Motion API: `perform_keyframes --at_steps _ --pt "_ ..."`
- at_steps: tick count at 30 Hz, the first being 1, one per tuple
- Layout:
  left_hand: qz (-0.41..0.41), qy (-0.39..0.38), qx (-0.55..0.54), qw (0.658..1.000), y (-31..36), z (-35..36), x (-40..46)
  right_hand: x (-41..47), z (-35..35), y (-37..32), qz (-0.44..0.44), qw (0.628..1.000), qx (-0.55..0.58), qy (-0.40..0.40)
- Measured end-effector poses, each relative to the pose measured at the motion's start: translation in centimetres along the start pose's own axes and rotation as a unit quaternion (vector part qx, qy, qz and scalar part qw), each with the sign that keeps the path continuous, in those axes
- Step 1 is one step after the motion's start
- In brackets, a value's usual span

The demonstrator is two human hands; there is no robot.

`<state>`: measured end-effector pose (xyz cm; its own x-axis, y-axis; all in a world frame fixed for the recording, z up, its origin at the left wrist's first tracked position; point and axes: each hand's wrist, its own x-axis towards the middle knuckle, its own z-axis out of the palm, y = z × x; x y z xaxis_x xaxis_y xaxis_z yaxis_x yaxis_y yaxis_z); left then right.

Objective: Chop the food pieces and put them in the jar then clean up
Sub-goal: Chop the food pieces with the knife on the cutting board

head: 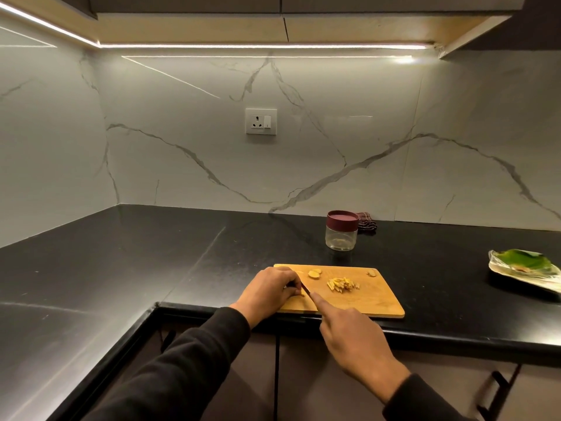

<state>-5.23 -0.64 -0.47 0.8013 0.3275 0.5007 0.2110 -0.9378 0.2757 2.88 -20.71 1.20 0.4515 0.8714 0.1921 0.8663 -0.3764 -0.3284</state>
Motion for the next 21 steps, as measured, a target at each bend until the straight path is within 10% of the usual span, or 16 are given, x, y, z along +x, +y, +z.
perform_keyframes --at_steps 21 --pt "-0.015 0.002 0.013 1.000 0.2 0.2 -0.1 0.9 0.7 -0.2 -0.007 0.999 -0.020 -0.024"
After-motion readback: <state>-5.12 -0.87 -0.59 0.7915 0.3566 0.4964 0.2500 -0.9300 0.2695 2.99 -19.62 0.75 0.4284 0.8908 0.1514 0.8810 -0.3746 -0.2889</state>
